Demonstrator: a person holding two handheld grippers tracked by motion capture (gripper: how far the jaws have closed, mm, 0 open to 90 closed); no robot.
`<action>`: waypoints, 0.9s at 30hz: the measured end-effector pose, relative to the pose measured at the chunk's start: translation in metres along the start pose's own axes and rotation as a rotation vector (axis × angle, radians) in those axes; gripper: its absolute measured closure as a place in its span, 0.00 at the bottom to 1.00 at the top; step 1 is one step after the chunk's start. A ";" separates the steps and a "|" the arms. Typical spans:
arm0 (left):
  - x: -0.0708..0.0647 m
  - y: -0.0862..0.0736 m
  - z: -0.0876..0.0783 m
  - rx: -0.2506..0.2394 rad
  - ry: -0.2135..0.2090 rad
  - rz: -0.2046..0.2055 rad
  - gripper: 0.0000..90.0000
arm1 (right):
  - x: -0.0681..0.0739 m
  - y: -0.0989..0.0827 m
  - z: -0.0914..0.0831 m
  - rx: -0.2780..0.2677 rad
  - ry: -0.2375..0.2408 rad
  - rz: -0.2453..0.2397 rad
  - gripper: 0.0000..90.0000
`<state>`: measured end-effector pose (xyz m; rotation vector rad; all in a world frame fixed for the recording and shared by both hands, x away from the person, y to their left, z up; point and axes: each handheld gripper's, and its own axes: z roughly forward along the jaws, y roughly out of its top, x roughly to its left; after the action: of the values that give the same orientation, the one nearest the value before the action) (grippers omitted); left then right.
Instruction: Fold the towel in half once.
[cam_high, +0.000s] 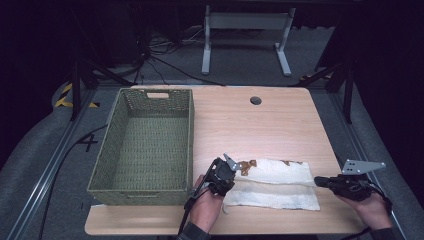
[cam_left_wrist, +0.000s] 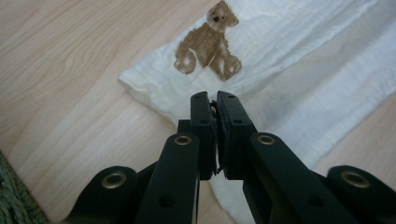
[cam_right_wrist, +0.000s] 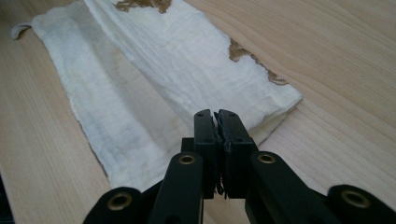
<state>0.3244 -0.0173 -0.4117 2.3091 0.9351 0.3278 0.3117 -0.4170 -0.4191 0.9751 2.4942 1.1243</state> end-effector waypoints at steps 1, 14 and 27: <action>0.000 0.000 0.000 0.000 0.000 0.000 0.96 | 0.002 -0.001 -0.002 -0.004 0.003 -0.004 0.97; -0.002 -0.024 0.000 0.047 -0.102 -0.004 0.95 | 0.018 -0.021 -0.002 0.049 0.070 -0.013 0.97; -0.002 -0.018 0.001 0.045 -0.113 0.007 0.73 | 0.016 -0.019 -0.001 0.036 0.087 0.008 0.82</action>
<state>0.3139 -0.0090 -0.4239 2.3460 0.8872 0.1790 0.2900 -0.4167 -0.4314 0.9665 2.5893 1.1513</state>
